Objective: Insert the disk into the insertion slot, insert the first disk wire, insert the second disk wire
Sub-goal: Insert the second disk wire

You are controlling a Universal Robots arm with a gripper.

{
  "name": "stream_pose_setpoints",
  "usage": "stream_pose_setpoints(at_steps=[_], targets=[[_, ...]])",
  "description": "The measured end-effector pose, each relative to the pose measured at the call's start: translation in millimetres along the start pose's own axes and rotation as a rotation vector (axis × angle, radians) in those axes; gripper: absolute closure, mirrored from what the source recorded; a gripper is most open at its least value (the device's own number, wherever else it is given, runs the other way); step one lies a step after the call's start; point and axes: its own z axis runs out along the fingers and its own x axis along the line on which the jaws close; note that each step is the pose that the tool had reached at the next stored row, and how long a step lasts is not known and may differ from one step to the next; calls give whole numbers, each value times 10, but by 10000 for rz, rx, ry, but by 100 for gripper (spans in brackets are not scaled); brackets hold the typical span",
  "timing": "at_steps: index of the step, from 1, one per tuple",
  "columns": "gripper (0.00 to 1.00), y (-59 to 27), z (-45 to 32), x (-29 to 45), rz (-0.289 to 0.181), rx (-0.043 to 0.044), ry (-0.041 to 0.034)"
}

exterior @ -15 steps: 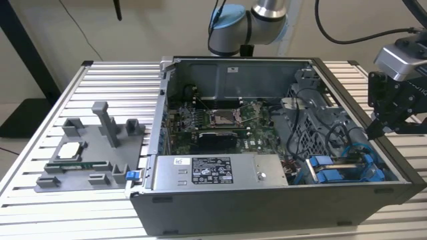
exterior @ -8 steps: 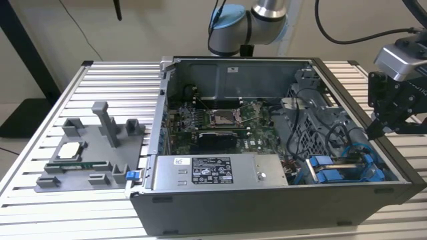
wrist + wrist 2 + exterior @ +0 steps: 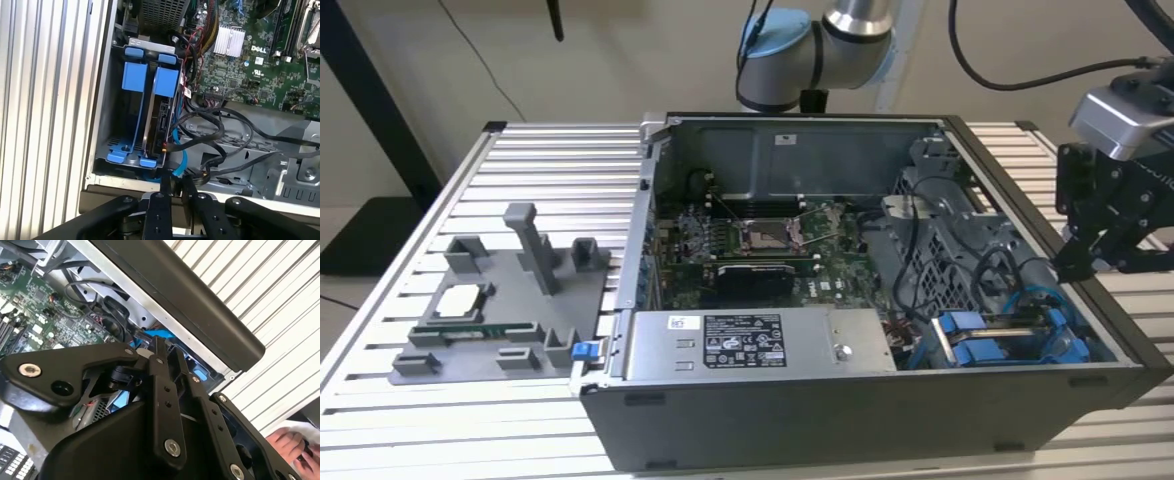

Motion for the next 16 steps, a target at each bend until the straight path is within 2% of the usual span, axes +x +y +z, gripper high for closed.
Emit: stream_pose_setpoints(at_steps=[3,4,5,10,16], targets=[[0,-1,2,-8,-14,-51,323],[0,-3,5,-22,-19,-65,415],[0,-5,8,-36,-19,-73,470],[0,-6,38,-49,45,-91,606],[0,-8,57,-59,77,-72,626]])
